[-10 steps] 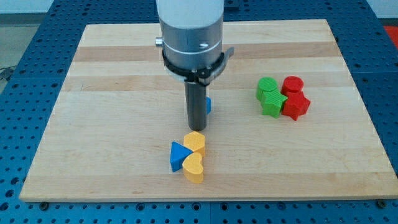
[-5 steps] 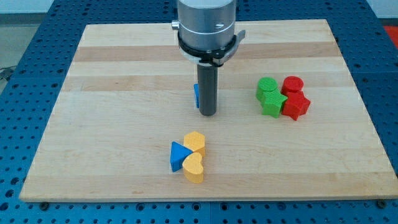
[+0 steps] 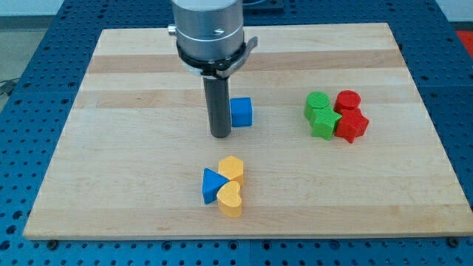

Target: Drag the blue cube into the group of blocks

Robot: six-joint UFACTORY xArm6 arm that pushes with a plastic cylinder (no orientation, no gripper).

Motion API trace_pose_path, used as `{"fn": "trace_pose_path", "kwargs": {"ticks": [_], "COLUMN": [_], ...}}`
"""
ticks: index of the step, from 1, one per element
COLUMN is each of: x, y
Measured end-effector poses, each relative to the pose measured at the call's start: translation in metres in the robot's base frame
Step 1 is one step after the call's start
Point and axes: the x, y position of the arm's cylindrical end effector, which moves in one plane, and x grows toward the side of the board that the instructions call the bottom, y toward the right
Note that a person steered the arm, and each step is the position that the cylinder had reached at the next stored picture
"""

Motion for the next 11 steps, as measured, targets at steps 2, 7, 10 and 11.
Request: {"fn": "trace_pose_path", "kwargs": {"ticks": [2, 7, 10, 11], "x": [-0.044, -0.036, -0.057, -0.056], "y": [0.020, 0.076, 0.070, 0.094]}}
